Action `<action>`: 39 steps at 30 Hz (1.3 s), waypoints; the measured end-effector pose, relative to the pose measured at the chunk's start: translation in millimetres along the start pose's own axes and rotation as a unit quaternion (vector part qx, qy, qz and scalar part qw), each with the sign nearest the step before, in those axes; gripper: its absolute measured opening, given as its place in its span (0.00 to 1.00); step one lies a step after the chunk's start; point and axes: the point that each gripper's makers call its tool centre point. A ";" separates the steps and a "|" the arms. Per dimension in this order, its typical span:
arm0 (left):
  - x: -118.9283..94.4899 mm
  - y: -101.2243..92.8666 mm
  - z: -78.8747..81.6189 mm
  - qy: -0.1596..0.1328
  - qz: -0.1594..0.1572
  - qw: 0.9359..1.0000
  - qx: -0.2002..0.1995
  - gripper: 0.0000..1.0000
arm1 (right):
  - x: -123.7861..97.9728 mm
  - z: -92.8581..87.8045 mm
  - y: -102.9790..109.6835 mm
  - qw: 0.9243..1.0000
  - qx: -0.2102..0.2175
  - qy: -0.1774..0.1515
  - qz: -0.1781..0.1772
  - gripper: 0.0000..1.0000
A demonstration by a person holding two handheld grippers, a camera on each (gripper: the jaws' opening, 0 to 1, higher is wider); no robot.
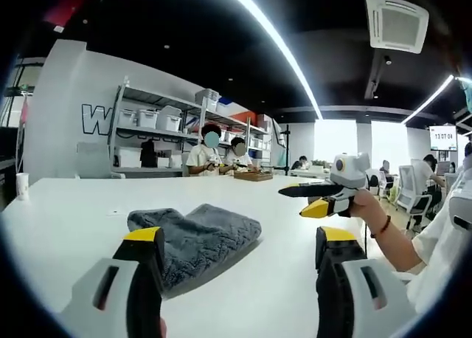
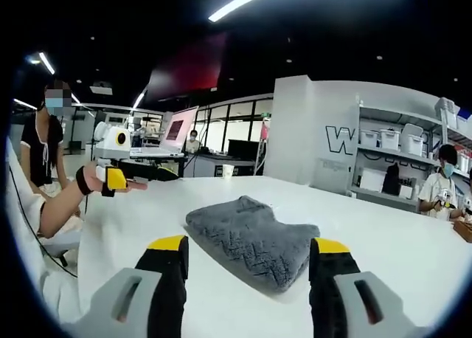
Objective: Open the folded towel by lifting each exposed corner and separating the folded layers until the towel lies flat within the target outline without major curled edges
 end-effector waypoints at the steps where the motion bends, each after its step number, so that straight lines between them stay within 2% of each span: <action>1: 0.3 0.2 0.7 -0.002 0.000 1.000 -0.001 0.83 | 0.4 0.3 -0.8 1.000 0.000 0.000 -0.001 0.65; 4: 2.0 2.2 -2.3 0.008 0.003 1.000 -0.006 0.82 | 2.0 1.7 -4.5 1.000 0.005 -0.001 -0.003 0.66; 17: 6.1 10.4 5.7 -0.009 0.004 1.000 -0.014 0.83 | 9.8 4.7 -15.0 1.000 0.014 0.004 -0.011 0.66; 25: 12.2 15.9 4.9 -0.001 0.001 1.000 -0.011 0.82 | 14.5 7.5 -19.5 1.000 0.017 0.004 -0.009 0.66; 39: 19.1 24.5 4.8 0.002 0.006 1.000 -0.012 0.82 | 28.2 -0.7 -29.5 0.999 0.029 0.024 -0.007 0.65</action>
Point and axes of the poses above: the point that each gripper's makers call its tool centre point, and the gripper's own axes: x roughly forward along the fingers, y roughly to its left, z roughly out of its top, and after that the axes turned 11 degrees about y, right-handed
